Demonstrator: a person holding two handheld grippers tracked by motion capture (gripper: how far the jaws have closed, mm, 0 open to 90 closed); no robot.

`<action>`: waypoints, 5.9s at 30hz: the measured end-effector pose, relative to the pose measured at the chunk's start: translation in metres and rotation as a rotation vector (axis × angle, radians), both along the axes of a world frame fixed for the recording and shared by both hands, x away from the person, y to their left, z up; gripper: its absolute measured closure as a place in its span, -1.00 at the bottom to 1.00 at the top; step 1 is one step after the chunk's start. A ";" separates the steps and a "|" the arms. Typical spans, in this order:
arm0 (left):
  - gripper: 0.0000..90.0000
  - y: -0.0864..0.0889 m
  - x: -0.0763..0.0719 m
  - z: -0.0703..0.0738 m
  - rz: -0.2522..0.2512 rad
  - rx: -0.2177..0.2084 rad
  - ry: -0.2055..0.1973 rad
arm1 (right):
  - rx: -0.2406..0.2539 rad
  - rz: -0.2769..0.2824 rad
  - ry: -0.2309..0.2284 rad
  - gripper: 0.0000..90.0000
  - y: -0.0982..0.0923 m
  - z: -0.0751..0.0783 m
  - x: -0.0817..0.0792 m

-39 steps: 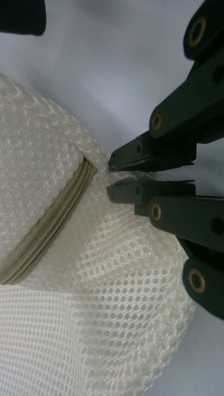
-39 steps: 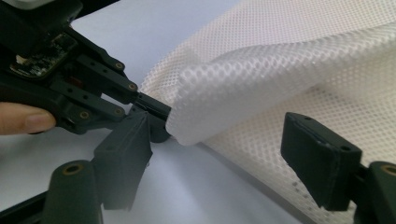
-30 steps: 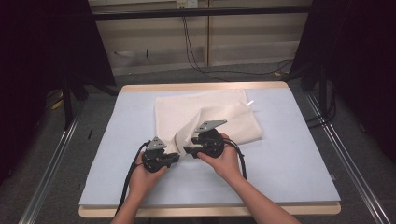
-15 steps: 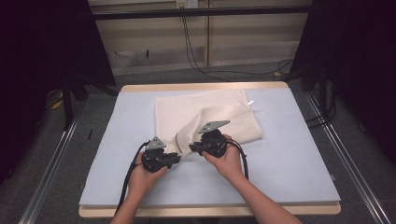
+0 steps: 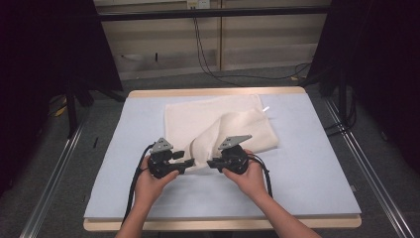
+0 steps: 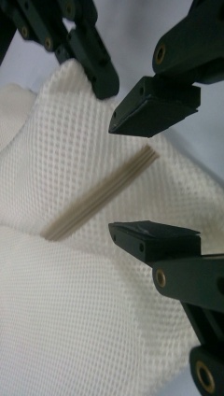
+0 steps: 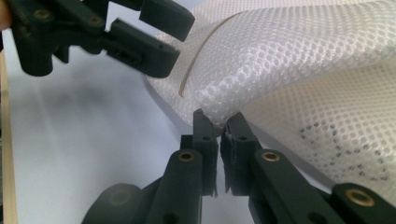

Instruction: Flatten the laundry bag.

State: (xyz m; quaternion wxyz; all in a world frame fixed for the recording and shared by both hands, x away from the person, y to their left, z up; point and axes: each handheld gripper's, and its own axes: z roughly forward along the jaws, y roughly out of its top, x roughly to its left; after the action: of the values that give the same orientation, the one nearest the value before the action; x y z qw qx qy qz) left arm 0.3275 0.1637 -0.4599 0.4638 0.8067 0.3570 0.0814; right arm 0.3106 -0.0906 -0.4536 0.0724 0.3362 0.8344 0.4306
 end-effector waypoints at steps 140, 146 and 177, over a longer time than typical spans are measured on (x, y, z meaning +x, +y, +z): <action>0.92 0.025 -0.044 0.005 -0.067 0.082 0.218 | -0.012 -0.468 -0.159 0.82 -0.223 0.001 -0.008; 0.92 0.024 -0.044 0.004 -0.069 0.092 0.209 | 0.001 -0.460 -0.158 0.76 -0.226 0.003 -0.007; 0.40 0.033 -0.037 0.016 0.016 0.038 0.169 | 0.037 -0.308 -0.121 0.76 -0.217 -0.008 -0.009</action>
State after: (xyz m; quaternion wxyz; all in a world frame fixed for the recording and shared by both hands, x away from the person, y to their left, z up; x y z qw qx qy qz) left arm 0.2909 0.1966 -0.4437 0.4161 0.8164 0.3998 0.0236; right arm 0.3017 -0.3079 -0.4616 0.1816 0.4346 0.7591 0.4493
